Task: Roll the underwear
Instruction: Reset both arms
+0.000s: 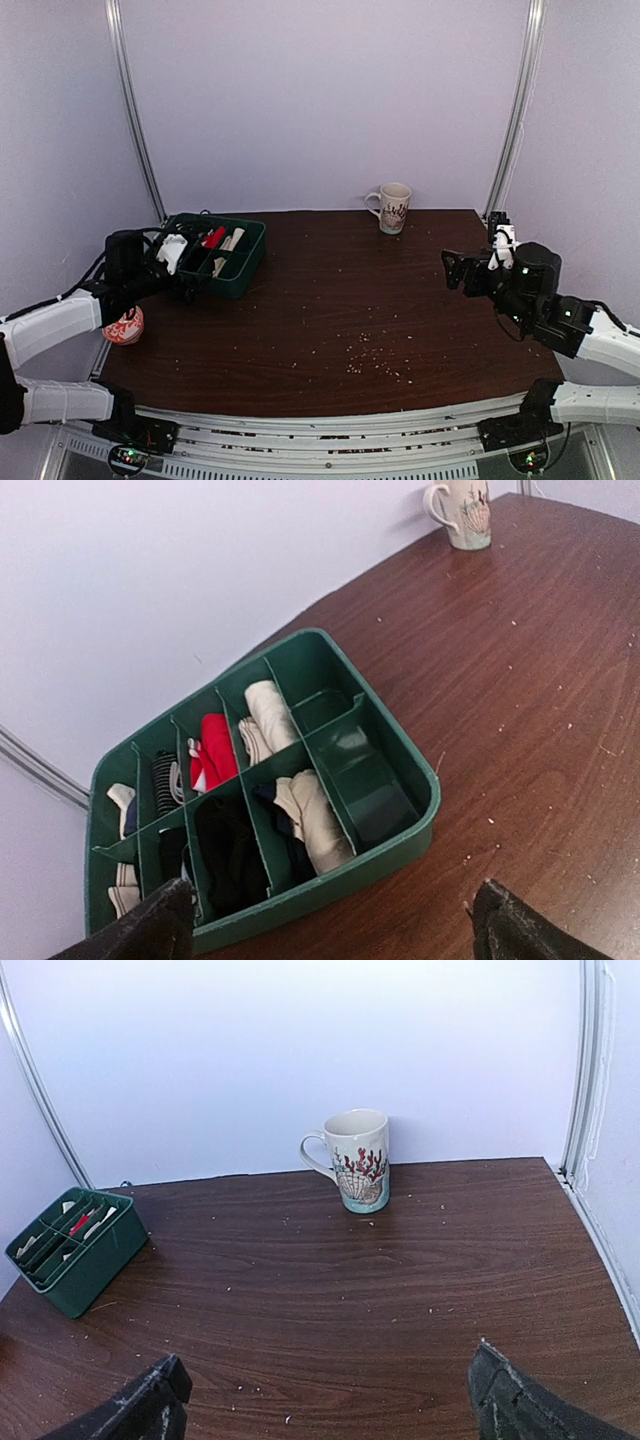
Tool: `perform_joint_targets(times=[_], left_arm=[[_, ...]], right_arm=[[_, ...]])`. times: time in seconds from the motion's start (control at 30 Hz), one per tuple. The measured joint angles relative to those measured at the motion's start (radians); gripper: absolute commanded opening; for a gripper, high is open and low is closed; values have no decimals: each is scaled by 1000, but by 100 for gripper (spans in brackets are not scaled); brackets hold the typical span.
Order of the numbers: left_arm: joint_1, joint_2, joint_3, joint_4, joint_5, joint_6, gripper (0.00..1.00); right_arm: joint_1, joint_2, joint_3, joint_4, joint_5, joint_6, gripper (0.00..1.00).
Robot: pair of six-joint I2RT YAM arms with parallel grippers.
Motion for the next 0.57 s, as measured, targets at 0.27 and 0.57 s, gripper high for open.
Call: perform_joint_targets(times=[0.27, 0.57], left_arm=[[0, -231, -206, 206, -138, -88, 98], [0, -293, -280, 338, -213, -118, 98]], right_arm=[[0, 29, -1, -54, 49, 8, 100], [0, -40, -3, -61, 72, -4, 100]])
